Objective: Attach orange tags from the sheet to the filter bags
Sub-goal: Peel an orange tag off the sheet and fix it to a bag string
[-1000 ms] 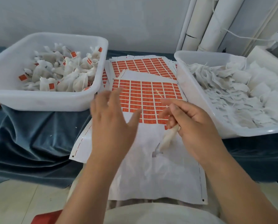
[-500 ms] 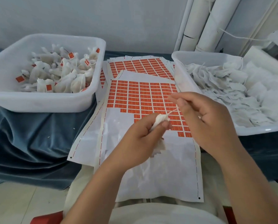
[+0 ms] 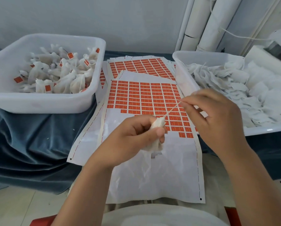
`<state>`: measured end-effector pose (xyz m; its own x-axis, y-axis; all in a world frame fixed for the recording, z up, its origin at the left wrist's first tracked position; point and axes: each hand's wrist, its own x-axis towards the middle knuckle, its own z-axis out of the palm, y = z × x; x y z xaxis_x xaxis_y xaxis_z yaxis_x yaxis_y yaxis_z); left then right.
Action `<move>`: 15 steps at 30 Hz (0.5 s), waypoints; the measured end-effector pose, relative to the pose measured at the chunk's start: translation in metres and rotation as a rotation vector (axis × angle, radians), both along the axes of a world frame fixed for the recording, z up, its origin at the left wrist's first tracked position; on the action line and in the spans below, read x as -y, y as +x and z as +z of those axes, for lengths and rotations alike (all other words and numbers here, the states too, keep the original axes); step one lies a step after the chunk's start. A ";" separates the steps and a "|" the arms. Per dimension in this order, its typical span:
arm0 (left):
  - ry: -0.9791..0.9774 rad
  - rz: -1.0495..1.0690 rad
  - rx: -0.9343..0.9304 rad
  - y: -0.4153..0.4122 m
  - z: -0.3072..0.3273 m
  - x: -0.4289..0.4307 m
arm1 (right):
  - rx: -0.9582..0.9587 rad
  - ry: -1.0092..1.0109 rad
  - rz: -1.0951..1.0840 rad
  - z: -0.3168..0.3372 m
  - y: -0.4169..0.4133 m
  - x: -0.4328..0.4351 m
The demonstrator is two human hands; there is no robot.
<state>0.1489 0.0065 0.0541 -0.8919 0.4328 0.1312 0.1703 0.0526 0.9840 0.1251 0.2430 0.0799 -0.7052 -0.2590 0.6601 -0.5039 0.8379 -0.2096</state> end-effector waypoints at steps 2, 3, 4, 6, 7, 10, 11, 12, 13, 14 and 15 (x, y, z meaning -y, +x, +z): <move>0.074 0.025 0.003 -0.001 0.000 -0.003 | 0.046 -0.080 -0.015 -0.004 0.001 0.008; 0.093 0.051 -0.011 0.000 0.000 -0.005 | 0.083 -0.105 -0.006 -0.005 0.002 0.013; 0.112 0.078 -0.019 0.000 0.000 -0.008 | 0.123 -0.123 0.020 -0.006 0.004 0.018; 0.138 0.128 -0.010 -0.001 -0.003 -0.012 | 0.199 -0.165 0.105 -0.005 0.009 0.026; 0.140 0.147 -0.016 -0.002 -0.004 -0.013 | 0.239 -0.188 0.142 -0.005 0.012 0.030; 0.148 0.175 -0.060 -0.002 -0.004 -0.014 | 0.369 -0.219 0.181 -0.004 0.018 0.038; 0.159 0.177 -0.069 -0.002 -0.003 -0.013 | 0.416 -0.221 0.187 -0.004 0.018 0.040; 0.171 0.180 -0.065 -0.001 -0.002 -0.013 | 0.452 -0.218 0.195 -0.004 0.019 0.041; 0.180 0.188 -0.048 0.000 -0.001 -0.013 | 0.479 -0.216 0.205 -0.004 0.019 0.041; 0.183 0.207 -0.024 0.001 0.000 -0.014 | 0.506 -0.217 0.216 -0.003 0.019 0.040; 0.184 0.226 -0.003 0.002 0.001 -0.014 | 0.541 -0.221 0.230 -0.002 0.019 0.039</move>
<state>0.1509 0.0201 0.0549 -0.9625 0.1920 0.1915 0.1771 -0.0895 0.9801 0.1445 0.2040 0.0783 -0.8969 -0.3415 0.2810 -0.4402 0.6285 -0.6413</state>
